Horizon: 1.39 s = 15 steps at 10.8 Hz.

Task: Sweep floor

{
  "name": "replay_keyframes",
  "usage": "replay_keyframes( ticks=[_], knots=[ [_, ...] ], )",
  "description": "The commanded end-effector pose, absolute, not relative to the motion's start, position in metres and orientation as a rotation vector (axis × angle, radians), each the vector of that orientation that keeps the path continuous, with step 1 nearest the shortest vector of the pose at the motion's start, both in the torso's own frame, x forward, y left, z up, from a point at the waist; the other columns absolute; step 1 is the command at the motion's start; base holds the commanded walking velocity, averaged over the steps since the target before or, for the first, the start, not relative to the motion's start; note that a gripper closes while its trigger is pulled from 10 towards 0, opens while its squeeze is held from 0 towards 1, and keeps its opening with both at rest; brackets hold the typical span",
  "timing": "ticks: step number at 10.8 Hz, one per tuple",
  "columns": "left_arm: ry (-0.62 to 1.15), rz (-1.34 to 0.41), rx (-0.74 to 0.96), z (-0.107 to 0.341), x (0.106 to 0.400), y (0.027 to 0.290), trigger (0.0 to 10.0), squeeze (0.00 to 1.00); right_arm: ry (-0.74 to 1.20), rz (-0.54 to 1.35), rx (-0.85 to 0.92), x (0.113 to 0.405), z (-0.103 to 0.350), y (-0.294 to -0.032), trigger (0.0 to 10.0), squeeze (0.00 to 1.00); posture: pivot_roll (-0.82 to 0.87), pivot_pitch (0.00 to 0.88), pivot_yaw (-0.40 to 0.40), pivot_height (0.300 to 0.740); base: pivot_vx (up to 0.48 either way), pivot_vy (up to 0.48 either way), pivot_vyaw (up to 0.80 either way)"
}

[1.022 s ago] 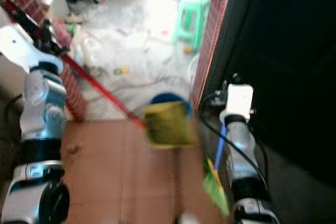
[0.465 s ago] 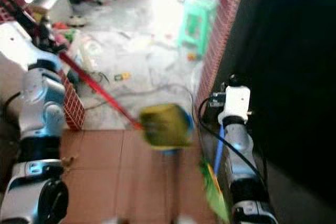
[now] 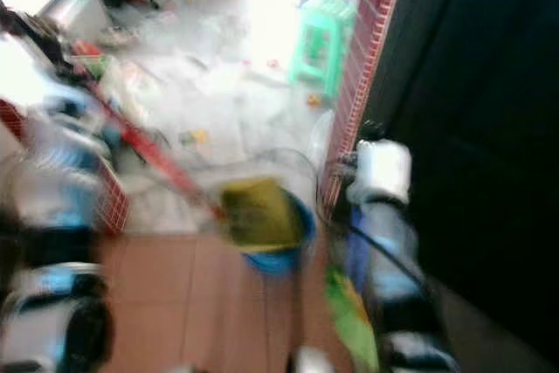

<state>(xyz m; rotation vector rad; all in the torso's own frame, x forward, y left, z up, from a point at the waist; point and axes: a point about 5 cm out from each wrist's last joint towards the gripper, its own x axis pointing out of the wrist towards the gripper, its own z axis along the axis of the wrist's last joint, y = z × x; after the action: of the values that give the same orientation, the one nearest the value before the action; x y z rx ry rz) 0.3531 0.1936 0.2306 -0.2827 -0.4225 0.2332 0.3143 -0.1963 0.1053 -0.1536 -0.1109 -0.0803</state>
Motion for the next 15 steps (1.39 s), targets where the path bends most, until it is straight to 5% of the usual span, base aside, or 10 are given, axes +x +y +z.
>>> replay_keyframes(
  ticks=[1,5,13,15],
  knots=[
    [-0.529,0.243,-0.306,0.255,0.350,0.199,10.0,0.00,-0.159,-0.046,-0.155,0.319,0.116,-0.186,10.0,0.00,-0.10,0.000,0.007,0.740,0.465,0.000,0.00],
    [-0.587,0.220,-0.165,0.263,0.347,0.190,10.0,0.00,-0.156,-0.036,-0.156,0.320,0.116,-0.184,10.0,0.00,-0.09,0.000,-0.001,0.740,0.206,0.000,0.00],
    [-0.605,-0.026,0.098,0.230,0.339,0.131,10.0,0.00,-0.158,-0.044,-0.161,0.321,0.116,-0.185,10.0,0.00,-0.10,0.000,-0.002,0.740,0.000,0.000,0.00],
    [-0.629,-0.244,0.138,0.224,0.329,0.095,10.0,0.00,-0.160,-0.042,-0.159,0.321,0.116,-0.183,10.0,0.00,-0.09,0.000,-0.004,0.740,0.000,0.000,0.00]
  ],
)
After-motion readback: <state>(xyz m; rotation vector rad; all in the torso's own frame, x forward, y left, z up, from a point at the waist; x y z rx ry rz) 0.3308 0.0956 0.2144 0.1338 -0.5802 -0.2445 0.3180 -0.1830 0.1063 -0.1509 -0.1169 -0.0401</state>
